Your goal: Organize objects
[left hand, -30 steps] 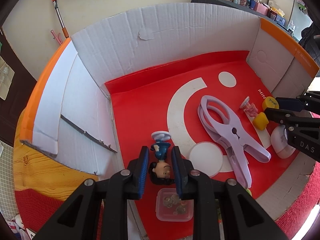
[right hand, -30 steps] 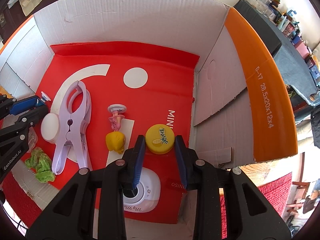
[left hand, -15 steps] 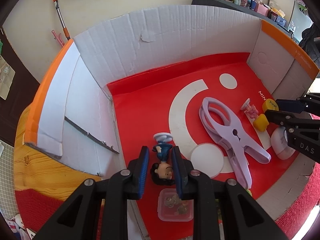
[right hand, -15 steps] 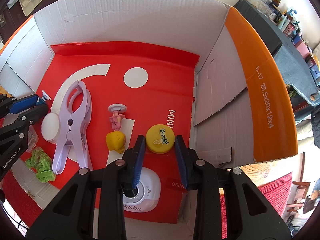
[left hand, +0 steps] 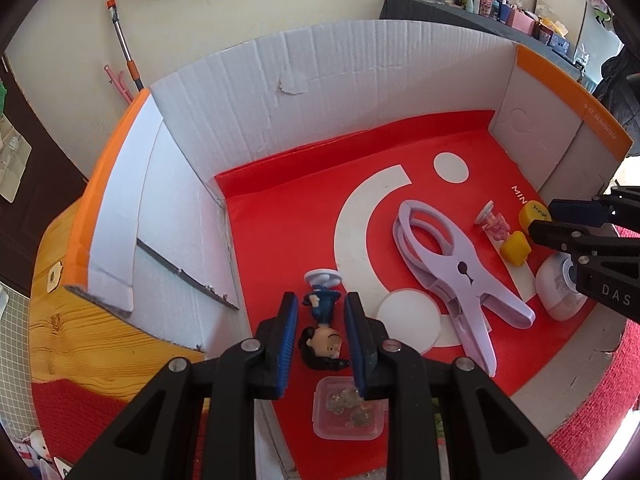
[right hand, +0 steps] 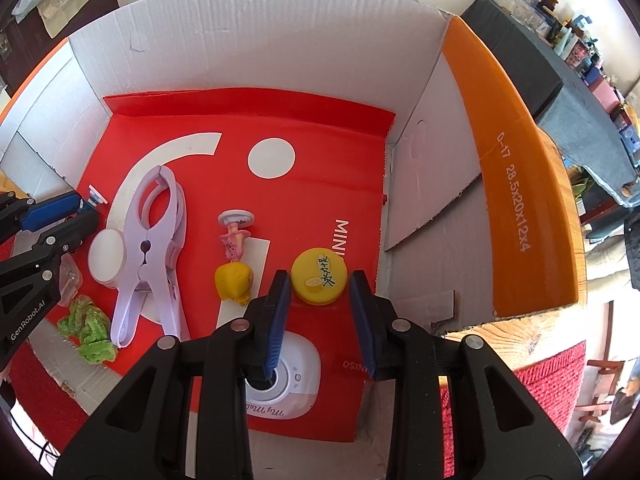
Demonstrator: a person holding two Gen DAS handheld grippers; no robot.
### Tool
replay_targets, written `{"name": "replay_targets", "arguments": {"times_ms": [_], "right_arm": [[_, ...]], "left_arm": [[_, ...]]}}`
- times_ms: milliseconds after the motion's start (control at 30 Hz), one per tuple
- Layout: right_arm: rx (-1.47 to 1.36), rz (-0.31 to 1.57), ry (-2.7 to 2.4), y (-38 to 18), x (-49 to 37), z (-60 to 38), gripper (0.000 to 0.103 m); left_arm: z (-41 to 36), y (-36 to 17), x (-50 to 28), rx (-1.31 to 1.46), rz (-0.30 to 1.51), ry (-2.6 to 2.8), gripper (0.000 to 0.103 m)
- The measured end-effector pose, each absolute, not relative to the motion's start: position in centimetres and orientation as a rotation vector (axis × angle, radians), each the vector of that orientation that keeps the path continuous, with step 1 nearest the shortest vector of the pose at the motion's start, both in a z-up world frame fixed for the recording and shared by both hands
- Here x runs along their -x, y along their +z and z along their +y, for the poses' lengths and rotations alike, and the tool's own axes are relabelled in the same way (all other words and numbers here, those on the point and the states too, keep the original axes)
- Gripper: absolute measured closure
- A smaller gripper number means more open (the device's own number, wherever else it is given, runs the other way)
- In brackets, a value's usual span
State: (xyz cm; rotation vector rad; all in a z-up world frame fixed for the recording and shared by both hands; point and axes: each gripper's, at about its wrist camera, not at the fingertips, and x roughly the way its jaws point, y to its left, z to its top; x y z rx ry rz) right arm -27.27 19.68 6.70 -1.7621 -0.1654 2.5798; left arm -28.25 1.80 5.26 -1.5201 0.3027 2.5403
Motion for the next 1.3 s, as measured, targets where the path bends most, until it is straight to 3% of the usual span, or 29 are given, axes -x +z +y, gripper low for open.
{"name": "replay_targets", "arguments": {"times_ms": [500,533,567,633,733,933,1067,1300], "right_arm": [[1.7,-0.154,2.671,10.5,25.7,18.7,0.072],[1.688,-0.153,2.679,10.7,25.5,19.0,0.067],[1.672,-0.153,2.691,9.6,24.4,19.9,0.052],[1.62,-0.175,2.726,10.0,24.8,20.3,0.036],[1.564,-0.217,2.752,11.0,24.2,19.9,0.036],[1.468,-0.213,2.829,12.5,23.4,21.5,0.036],[1.379,-0.218,2.885,14.3,21.1,20.8,0.029],[1.235,-0.173,2.98,16.5,17.1,20.9,0.025]], "left_arm": [[1.0,6.8,28.3,1.459,0.259,2.573,0.071],[0.9,7.0,28.2,1.449,0.26,2.58,0.069],[0.9,7.2,28.2,1.439,0.262,2.586,0.066],[1.0,7.7,27.9,1.412,0.262,2.601,0.064],[1.5,8.3,26.2,1.378,0.239,2.616,0.063],[1.4,10.5,23.7,1.254,0.214,2.676,0.046],[1.0,12.1,21.6,1.148,0.193,2.713,0.034],[0.5,14.0,17.7,0.989,0.166,2.764,0.023]]}}
